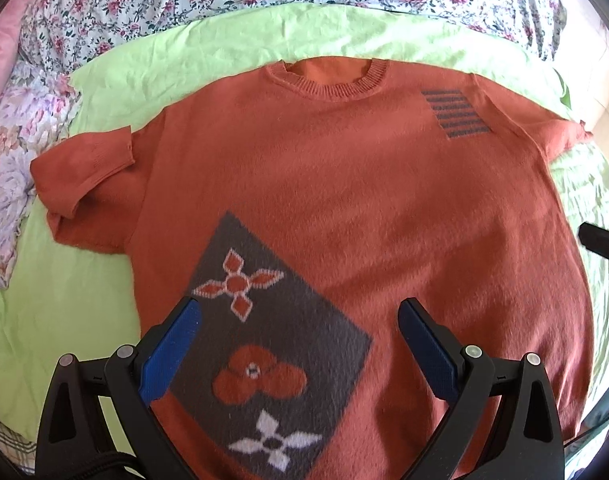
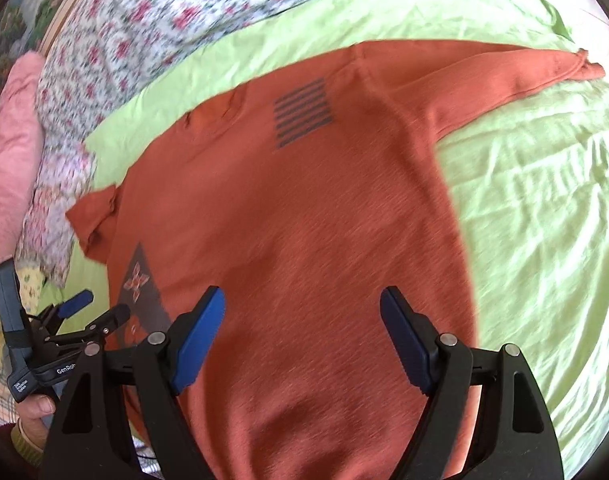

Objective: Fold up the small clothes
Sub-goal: 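Grasp the sweater sleeve cuff with the right gripper and lift it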

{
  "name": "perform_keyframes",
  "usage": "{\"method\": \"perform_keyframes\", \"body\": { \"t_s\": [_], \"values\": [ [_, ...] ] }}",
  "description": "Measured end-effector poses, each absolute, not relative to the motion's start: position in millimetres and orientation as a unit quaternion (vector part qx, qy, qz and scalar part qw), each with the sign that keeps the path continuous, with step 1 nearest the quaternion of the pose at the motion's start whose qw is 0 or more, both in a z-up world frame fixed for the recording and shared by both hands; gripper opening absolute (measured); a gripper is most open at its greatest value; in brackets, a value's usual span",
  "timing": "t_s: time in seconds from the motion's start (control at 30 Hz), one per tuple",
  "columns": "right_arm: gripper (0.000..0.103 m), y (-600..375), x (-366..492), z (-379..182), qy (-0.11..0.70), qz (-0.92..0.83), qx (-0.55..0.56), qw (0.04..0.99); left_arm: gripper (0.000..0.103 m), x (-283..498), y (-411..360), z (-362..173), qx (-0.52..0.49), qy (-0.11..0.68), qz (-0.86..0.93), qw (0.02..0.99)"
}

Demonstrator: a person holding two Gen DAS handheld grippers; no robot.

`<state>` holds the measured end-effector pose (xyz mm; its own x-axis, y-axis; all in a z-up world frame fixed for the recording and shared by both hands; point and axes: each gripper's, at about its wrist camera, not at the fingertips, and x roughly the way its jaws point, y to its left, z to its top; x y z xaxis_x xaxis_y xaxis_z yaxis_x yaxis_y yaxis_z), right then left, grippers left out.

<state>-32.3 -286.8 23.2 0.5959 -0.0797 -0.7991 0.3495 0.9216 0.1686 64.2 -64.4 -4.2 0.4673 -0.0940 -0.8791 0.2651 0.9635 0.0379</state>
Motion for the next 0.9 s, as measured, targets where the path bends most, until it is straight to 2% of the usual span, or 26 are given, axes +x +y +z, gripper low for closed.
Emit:
{"method": "perform_keyframes", "body": {
  "t_s": [0.27, 0.43, 0.7, 0.9],
  "values": [
    [0.079, -401.3, -51.0, 61.0, 0.369, -0.221, 0.216, 0.877, 0.099, 103.8, -71.3, -0.9, 0.079, 0.505, -0.087, 0.855],
    [0.065, -490.4, -66.5, 83.1, 0.337, -0.285, 0.239, 0.865, 0.099, 121.1, -80.1, -6.1, 0.079, 0.510, -0.080, 0.853],
    [0.055, -616.3, -69.4, 115.4, 0.286, -0.362, 0.272, 0.844, 0.099, 139.5, -101.6, -23.6, 0.077, 0.533, -0.079, 0.839],
    [0.051, -681.9, -42.0, 105.2, 0.278, -0.390, 0.304, 0.823, 0.099, 147.3, -126.7, -42.4, 0.086, 0.557, -0.083, 0.822]
  ]
}}
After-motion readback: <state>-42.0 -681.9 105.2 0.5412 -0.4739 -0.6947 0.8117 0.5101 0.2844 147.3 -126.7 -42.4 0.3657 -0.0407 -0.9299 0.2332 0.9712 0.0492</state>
